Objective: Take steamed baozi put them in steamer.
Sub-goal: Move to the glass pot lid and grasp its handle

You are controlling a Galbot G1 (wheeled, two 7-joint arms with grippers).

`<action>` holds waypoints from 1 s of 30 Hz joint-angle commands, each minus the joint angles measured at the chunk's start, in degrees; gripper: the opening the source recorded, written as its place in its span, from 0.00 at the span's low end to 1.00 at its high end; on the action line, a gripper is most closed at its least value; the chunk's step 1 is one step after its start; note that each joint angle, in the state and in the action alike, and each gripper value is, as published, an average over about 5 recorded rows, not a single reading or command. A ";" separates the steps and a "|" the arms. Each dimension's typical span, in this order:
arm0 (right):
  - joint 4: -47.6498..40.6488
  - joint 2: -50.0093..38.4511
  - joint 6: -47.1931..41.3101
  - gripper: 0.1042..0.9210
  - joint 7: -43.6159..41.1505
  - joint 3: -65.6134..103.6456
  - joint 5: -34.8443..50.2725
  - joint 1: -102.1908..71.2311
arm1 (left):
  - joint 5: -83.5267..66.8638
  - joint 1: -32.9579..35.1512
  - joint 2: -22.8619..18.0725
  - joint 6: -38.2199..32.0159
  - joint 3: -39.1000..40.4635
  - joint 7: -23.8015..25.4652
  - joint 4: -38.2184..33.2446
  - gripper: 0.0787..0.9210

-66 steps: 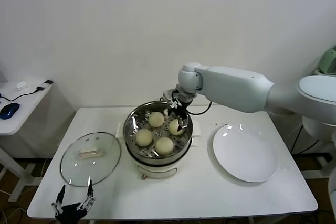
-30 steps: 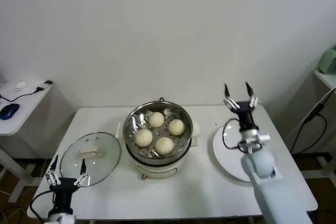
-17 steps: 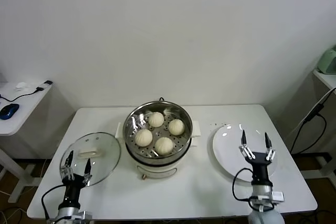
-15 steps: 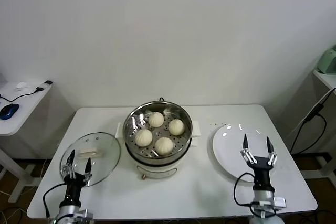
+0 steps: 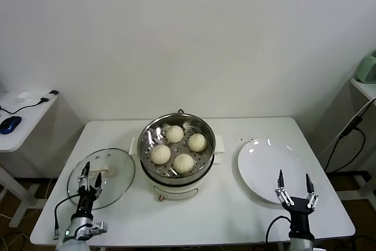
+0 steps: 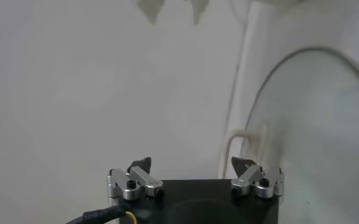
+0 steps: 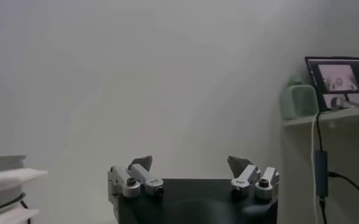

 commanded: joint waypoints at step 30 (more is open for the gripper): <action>-0.21 1.75 1.54 0.88 0.08 1.12 -0.83 -1.82 | 7.75 -6.21 -0.13 6.08 1.00 3.76 5.51 0.58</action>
